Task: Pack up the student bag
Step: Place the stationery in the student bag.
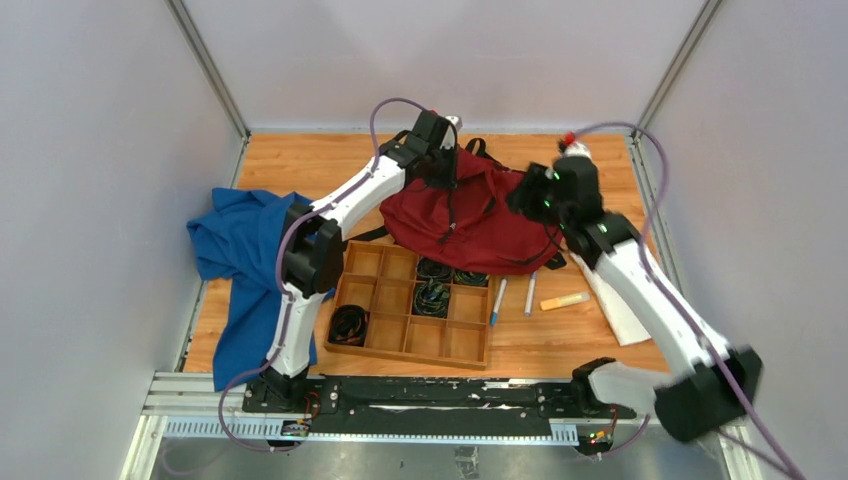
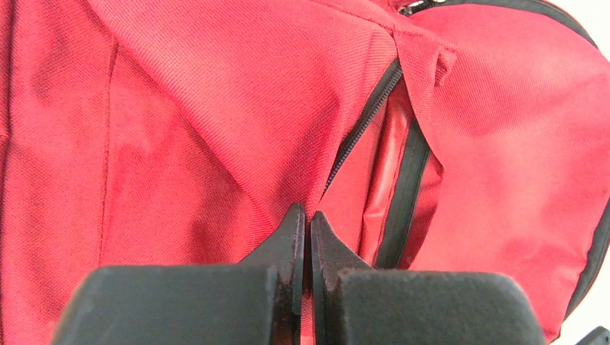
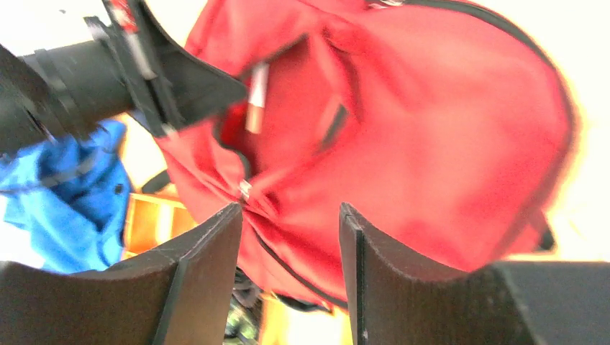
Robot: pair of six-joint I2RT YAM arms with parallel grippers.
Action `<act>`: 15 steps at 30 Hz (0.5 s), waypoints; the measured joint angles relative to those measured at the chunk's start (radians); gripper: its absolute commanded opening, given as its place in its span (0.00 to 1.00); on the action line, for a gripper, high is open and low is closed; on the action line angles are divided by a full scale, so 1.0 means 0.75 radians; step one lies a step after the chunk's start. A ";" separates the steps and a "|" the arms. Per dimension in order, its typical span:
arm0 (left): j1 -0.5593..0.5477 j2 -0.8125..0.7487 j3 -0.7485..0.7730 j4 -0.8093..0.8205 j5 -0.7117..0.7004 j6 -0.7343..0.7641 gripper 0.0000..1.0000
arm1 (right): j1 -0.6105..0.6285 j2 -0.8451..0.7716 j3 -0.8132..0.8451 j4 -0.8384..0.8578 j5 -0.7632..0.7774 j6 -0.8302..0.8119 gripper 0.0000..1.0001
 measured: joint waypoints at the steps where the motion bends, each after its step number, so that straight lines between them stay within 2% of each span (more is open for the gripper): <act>1: 0.000 -0.009 -0.021 0.019 0.007 -0.002 0.00 | 0.000 -0.132 -0.090 -0.020 0.058 -0.013 0.56; 4: 0.001 -0.043 -0.085 0.071 0.030 -0.008 0.00 | -0.004 -0.460 -0.340 -0.154 0.228 -0.020 0.56; 7: 0.003 -0.060 -0.105 0.097 0.063 -0.002 0.00 | -0.004 -0.632 -0.517 -0.329 0.296 0.021 0.56; 11: 0.006 -0.069 -0.105 0.104 0.122 0.041 0.00 | -0.005 -0.723 -0.720 -0.489 0.272 0.096 0.54; 15: 0.014 -0.070 -0.105 0.093 0.144 0.069 0.00 | -0.005 -0.679 -0.754 -0.536 0.241 0.125 0.55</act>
